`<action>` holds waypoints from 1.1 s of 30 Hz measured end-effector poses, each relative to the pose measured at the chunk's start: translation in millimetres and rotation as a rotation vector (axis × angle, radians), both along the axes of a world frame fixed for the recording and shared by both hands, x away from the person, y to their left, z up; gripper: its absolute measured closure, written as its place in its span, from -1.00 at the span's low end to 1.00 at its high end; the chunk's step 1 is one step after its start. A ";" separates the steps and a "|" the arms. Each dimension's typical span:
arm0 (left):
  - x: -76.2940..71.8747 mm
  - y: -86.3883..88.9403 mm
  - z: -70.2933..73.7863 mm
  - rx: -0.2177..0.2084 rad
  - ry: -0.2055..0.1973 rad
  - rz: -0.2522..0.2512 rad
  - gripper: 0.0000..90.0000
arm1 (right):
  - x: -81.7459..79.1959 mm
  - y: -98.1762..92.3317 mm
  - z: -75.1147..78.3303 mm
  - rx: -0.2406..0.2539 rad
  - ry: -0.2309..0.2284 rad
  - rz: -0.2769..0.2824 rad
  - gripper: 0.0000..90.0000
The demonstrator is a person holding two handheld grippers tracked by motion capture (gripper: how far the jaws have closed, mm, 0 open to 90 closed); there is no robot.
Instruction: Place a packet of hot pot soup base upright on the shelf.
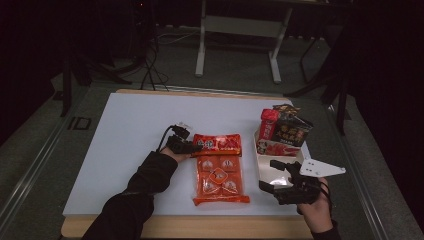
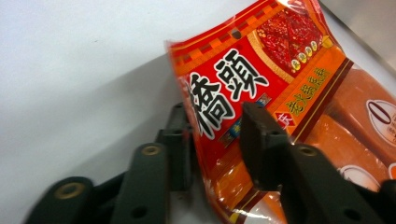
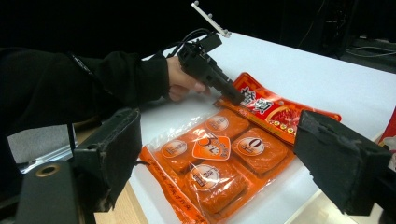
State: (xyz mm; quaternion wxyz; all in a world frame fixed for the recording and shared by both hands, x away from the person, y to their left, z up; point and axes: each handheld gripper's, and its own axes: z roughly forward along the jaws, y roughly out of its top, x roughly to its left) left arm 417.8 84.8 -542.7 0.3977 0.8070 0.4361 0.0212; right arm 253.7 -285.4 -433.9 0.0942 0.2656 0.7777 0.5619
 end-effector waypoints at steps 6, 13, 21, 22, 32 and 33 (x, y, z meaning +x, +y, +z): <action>-4.4 -8.3 6.0 0.045 -0.021 0.002 0.96 | 0.4 0.7 -0.3 0.002 0.000 0.001 -0.66; -11.5 -8.9 16.2 0.062 -0.049 0.008 0.99 | 0.2 -0.7 0.9 0.007 -0.012 -0.014 -0.56; -25.8 -1.4 37.2 0.032 -0.104 -0.005 0.99 | -1.3 -7.8 6.9 0.031 -0.046 -0.063 -0.56; -28.3 -0.4 41.0 0.028 -0.116 -0.011 0.99 | -0.9 -8.4 7.3 0.027 -0.050 -0.061 -0.55; -51.3 2.4 78.7 -0.027 -0.202 -0.053 0.99 | -0.1 -5.6 7.5 0.023 -0.066 -0.033 -0.60; -54.0 2.3 82.1 -0.032 -0.210 -0.054 0.99 | -0.7 -5.0 7.9 0.018 -0.071 -0.035 -0.62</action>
